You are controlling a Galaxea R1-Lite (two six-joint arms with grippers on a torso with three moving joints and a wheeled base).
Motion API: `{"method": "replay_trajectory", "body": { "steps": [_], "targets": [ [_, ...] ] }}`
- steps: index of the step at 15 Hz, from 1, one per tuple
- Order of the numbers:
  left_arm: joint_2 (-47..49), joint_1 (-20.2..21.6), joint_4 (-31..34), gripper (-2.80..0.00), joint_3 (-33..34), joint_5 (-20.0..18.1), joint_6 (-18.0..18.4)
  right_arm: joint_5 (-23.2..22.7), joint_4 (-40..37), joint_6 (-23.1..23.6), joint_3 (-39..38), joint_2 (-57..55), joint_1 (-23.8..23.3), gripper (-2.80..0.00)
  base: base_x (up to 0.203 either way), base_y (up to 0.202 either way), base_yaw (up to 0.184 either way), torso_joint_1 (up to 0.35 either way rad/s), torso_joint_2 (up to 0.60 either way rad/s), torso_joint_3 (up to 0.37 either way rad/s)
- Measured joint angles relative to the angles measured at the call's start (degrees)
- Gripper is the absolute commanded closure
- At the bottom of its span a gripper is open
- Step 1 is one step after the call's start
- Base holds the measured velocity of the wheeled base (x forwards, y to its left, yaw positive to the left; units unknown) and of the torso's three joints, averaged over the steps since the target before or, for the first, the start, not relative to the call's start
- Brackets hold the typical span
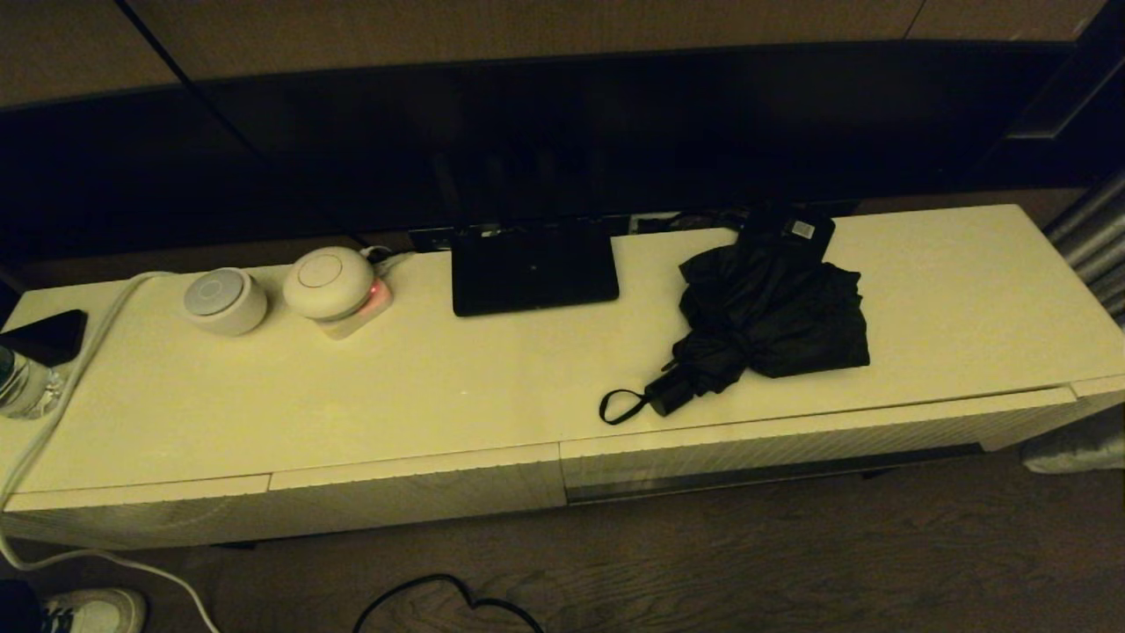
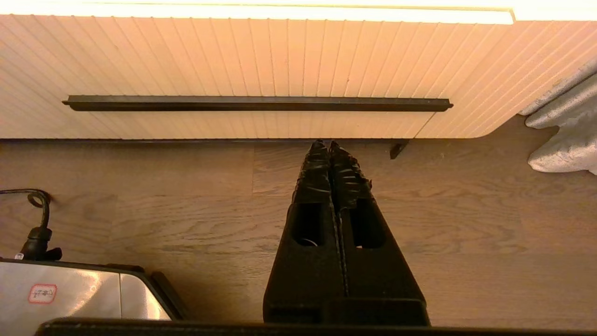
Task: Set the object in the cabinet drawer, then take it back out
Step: Open the drawer
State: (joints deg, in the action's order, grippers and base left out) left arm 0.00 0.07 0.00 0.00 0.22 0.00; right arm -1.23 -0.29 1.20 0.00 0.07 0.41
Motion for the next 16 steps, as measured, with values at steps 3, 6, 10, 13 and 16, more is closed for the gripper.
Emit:
{"method": "replay_trajectory", "body": {
  "steps": [3, 6, 10, 13, 16],
  "targets": [
    [0.0, 0.0, 0.0, 0.00, 0.0, 0.0, 0.0, 0.3, 0.0, -0.1, 0.0, 0.0, 0.0, 0.00, 0.000, 0.000, 0.000, 0.000, 0.00, 0.000],
    [0.0, 0.0, 0.0, 0.00, 0.0, 0.0, 0.0, 0.3, 0.0, -0.1, 0.0, 0.0, 0.0, 0.00, 0.000, 0.000, 0.000, 0.000, 0.00, 0.000],
    [0.0, 0.0, 0.0, 0.00, 0.0, 0.0, 0.0, 0.5, 0.0, 0.3, 0.0, 0.0, 0.0, 0.00, 0.000, 0.000, 0.000, 0.000, 0.00, 0.000],
    [0.0, 0.0, 0.0, 0.00, 0.0, 0.0, 0.0, 1.5, -0.6, 0.8, 1.2, 0.0, 0.0, 0.00, 0.000, 0.000, 0.000, 0.000, 0.00, 0.000],
    [0.0, 0.0, 0.0, 0.00, 0.0, 0.0, 0.0, 1.1, -3.6, 1.0, 8.6, -0.8, 0.0, 0.00, 0.000, 0.000, 0.000, 0.000, 0.00, 0.000]
  ]
}}
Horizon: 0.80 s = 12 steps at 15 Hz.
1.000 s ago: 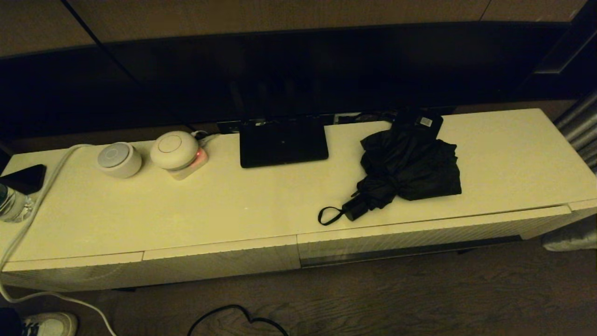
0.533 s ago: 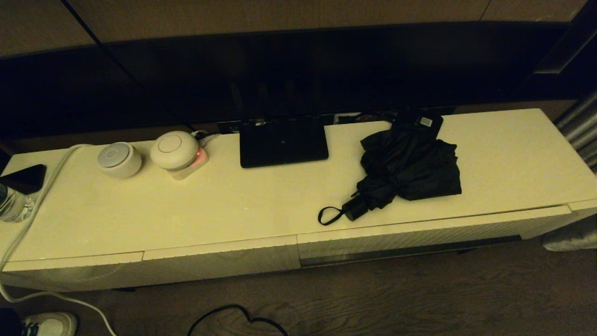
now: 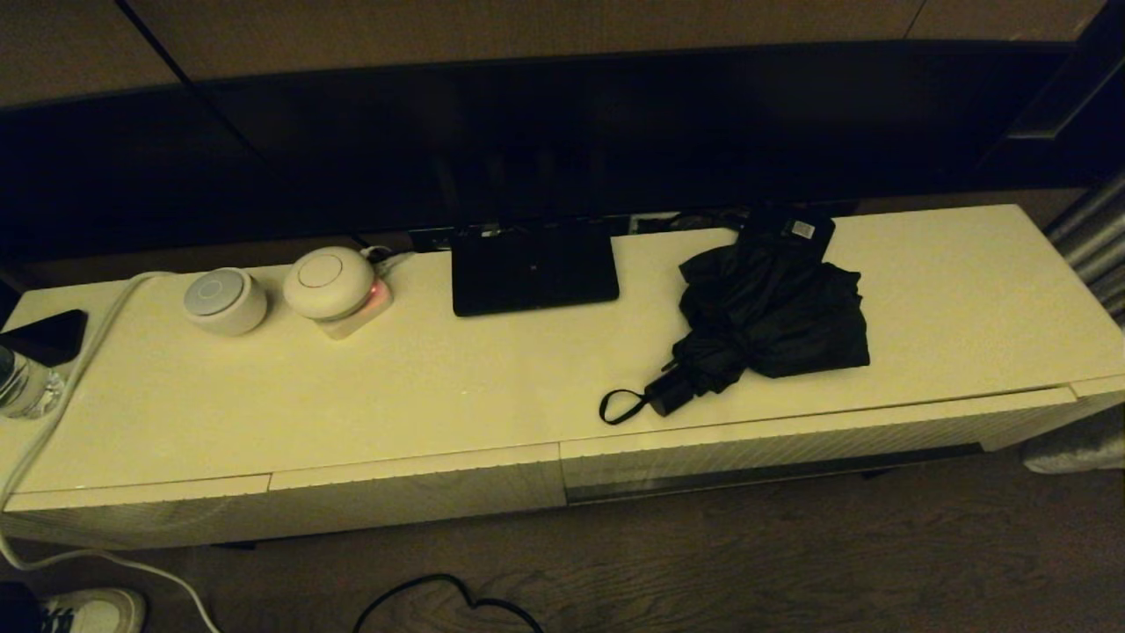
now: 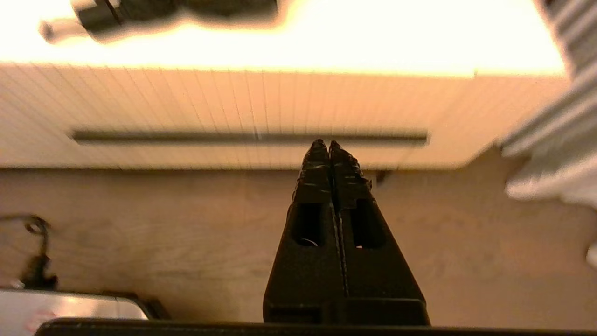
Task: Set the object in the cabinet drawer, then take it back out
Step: Open the drawer
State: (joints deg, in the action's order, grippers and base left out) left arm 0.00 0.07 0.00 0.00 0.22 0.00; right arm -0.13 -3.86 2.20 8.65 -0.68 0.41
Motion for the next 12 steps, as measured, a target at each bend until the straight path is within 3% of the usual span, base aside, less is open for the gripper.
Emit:
{"method": "replay_trajectory", "body": {
  "steps": [3, 5, 7, 10, 12],
  "targets": [
    [0.0, 0.0, 0.0, 0.00, 0.0, 0.0, 0.0, -3.3, -6.8, 3.4, 10.3, -3.3, 0.0, 0.00, 0.000, 0.000, 0.000, 0.000, 0.00, 0.000],
    [0.0, 0.0, 0.0, 0.00, 0.0, 0.0, 0.0, -5.3, -8.6, 9.2, 15.3, -7.4, 0.0, 0.00, 0.000, 0.000, 0.000, 0.000, 0.00, 0.000],
    [0.0, 0.0, 0.0, 0.00, 0.0, 0.0, 0.0, -5.7, -8.7, 13.6, 18.3, -13.0, 0.0, 0.00, 0.000, 0.000, 0.000, 0.000, 0.00, 0.000],
    [0.0, 0.0, 0.0, 0.00, 0.0, 0.0, 0.0, -5.2, -8.7, 16.5, 25.5, -23.3, -0.1, 0.00, 0.000, 0.000, 0.000, 0.000, 0.00, 0.000],
    [0.0, 0.0, 0.0, 0.00, 0.0, 0.0, 0.0, -4.9, -9.1, 21.6, 30.7, -30.0, 0.0, 0.00, 0.000, 0.000, 0.000, 0.000, 0.00, 0.000]
  ]
}}
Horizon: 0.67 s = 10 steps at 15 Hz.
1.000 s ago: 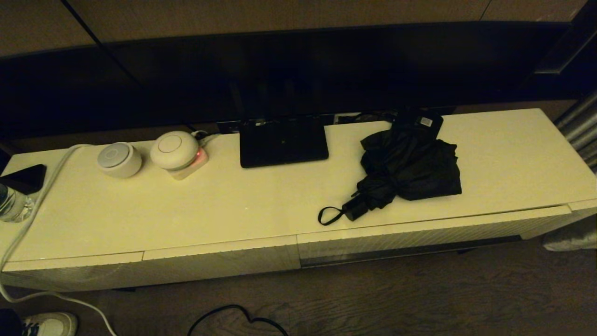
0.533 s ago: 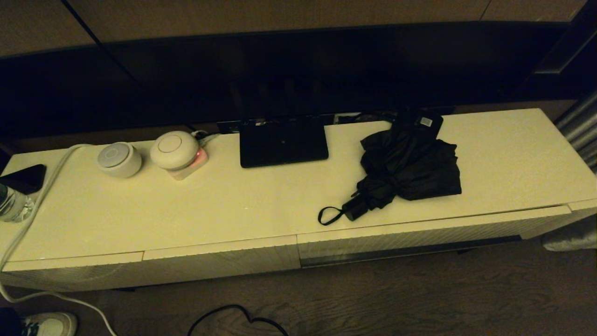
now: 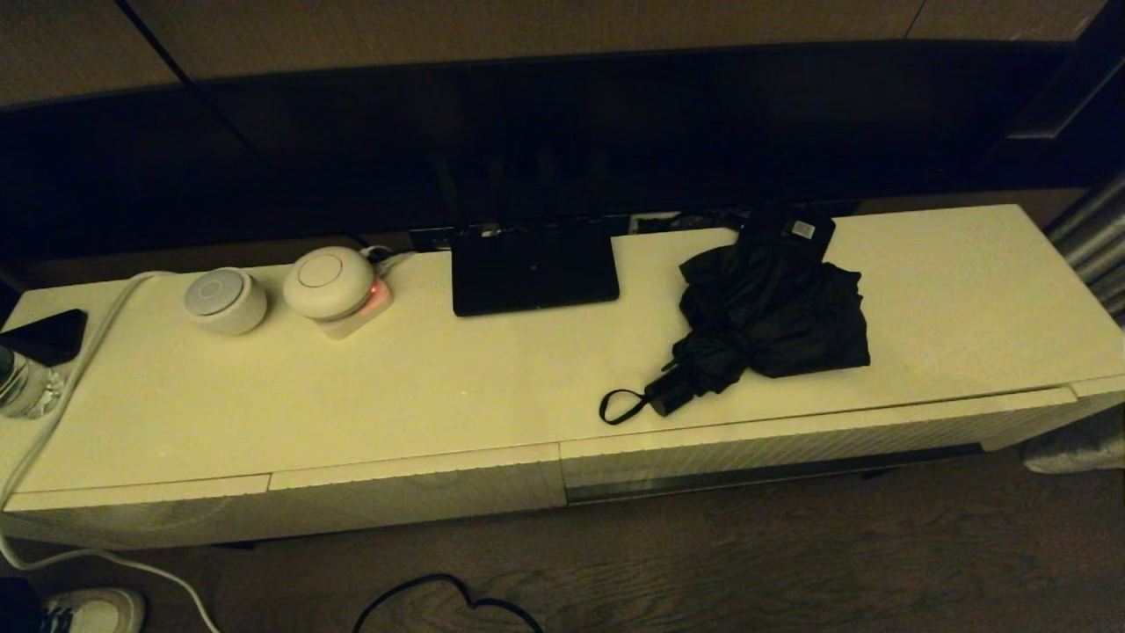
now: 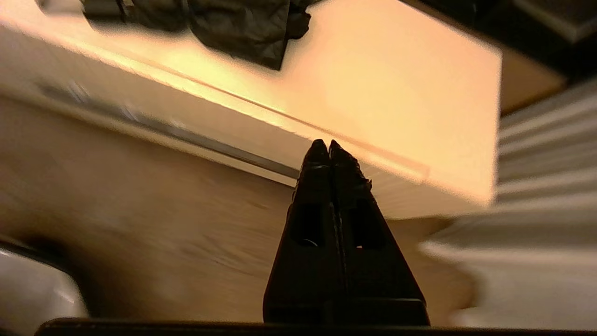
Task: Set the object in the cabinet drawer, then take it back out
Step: Open the drawer
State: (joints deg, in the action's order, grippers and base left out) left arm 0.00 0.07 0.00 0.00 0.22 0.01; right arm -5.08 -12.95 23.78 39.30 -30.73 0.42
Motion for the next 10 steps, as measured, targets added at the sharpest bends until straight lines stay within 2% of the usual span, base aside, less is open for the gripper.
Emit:
{"method": "replay_trajectory", "body": {
  "steps": [3, 5, 10],
  "targets": [
    [0.0, 0.0, 0.0, 0.00, 0.0, 0.0, 0.0, -0.3, -0.6, 15.3, 2.5, -6.7, 1.1, 0.00, 0.000, 0.000, 0.000, 0.000, 0.00, 0.000],
    [0.0, 0.0, 0.0, 0.00, 0.0, 0.0, 0.0, 0.0, -1.8, 23.9, 3.2, -10.5, 3.0, 0.00, 0.000, 0.000, 0.000, 0.000, 0.00, 0.000],
    [0.0, 0.0, 0.0, 0.00, 0.0, 0.0, 0.0, 1.6, -3.4, 37.9, 7.1, -22.8, 5.1, 0.00, 0.000, 0.000, 0.000, 0.000, 0.00, 0.000]
  ]
}}
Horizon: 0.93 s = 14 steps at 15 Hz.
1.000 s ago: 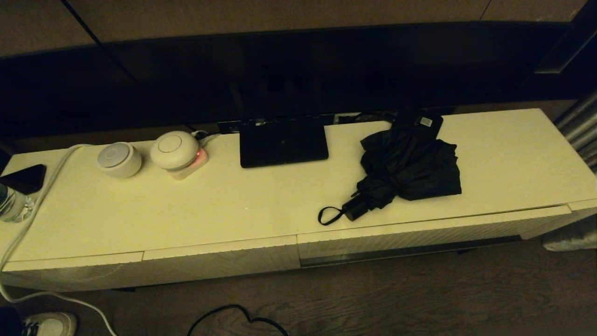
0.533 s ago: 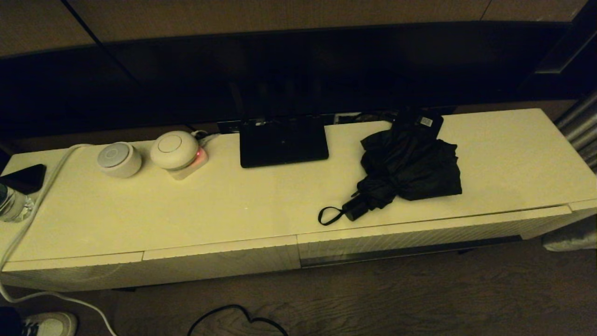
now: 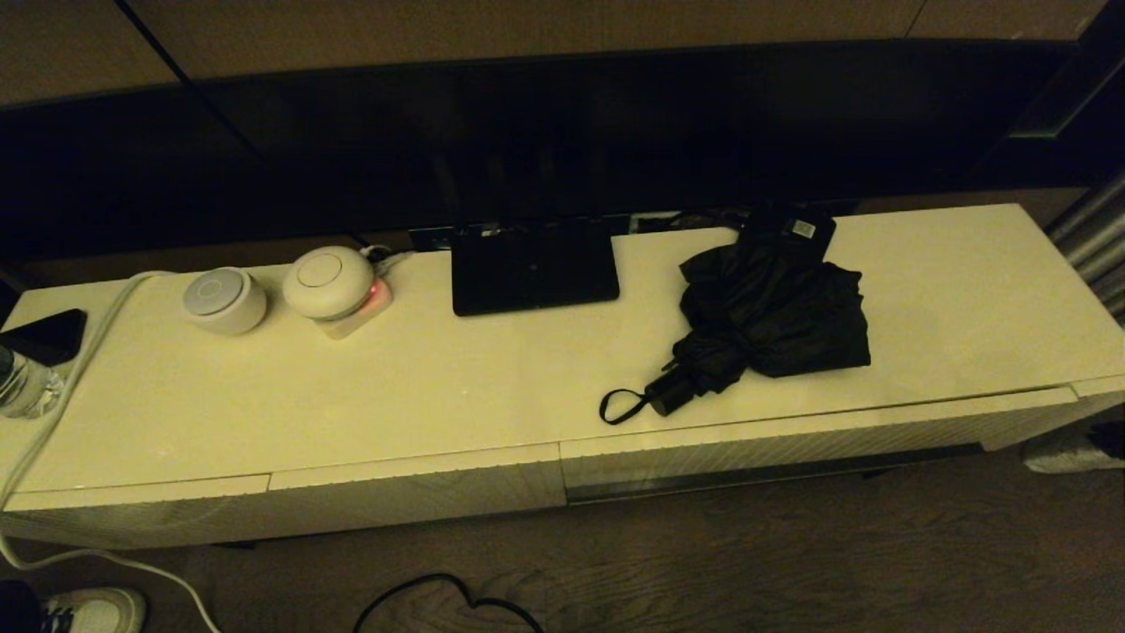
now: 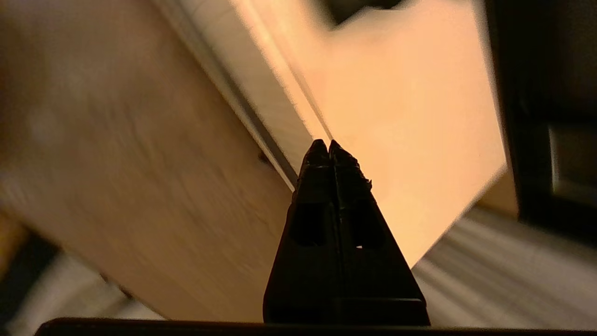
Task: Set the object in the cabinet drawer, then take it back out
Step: Open the drawer
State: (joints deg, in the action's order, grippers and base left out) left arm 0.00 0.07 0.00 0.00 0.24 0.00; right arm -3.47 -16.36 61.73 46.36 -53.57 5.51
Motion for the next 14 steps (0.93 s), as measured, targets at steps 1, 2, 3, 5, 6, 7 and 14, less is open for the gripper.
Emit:
{"method": "replay_trajectory", "body": {
  "steps": [1, 2, 3, 5, 6, 7, 14],
  "targets": [
    [0.0, 0.0, 0.0, 0.00, 0.0, -0.1, 0.0, 0.1, -0.6, 4.1, 0.3, -2.8, 0.2, 0.00, 0.000, 0.000, 0.000, 0.000, 0.00, 0.000],
    [0.0, 0.0, 0.0, 0.00, 0.0, 0.0, 0.0, 0.1, -1.3, 7.9, 0.4, -5.4, 0.4, 0.00, 0.000, 0.000, 0.000, 0.000, 0.00, 0.000],
    [0.0, 0.0, 0.0, 0.00, 0.0, 0.0, 0.0, 0.1, -2.1, 11.1, 0.4, -7.8, 0.9, 0.00, 0.000, 0.000, 0.000, 0.000, 0.00, 0.000],
    [0.0, 0.0, 0.0, 0.00, 0.0, 0.0, 0.0, -0.1, -3.7, 16.0, 0.0, -12.1, 2.1, 0.00, 0.000, 0.000, 0.000, 0.000, 0.00, 0.000],
    [0.0, 0.0, 0.0, 0.00, 0.0, 0.0, 0.0, -0.2, -3.8, 17.6, -0.1, -13.8, 2.4, 0.00, 0.000, 0.000, 0.000, 0.000, 0.00, 0.000],
    [0.0, 0.0, 0.0, 0.00, 0.0, 0.0, 0.0, -0.3, -3.7, 18.9, -0.3, -15.7, 2.7, 0.00, 0.000, 0.000, 0.000, 0.000, 0.00, 0.000],
    [0.0, 0.0, 0.0, 0.00, 0.0, 0.0, 0.0, 0.7, 8.4, 19.8, -7.5, -26.0, 6.5, 0.00, 0.000, 0.000, 0.000, 0.000, 0.00, 0.000]
  ]
}}
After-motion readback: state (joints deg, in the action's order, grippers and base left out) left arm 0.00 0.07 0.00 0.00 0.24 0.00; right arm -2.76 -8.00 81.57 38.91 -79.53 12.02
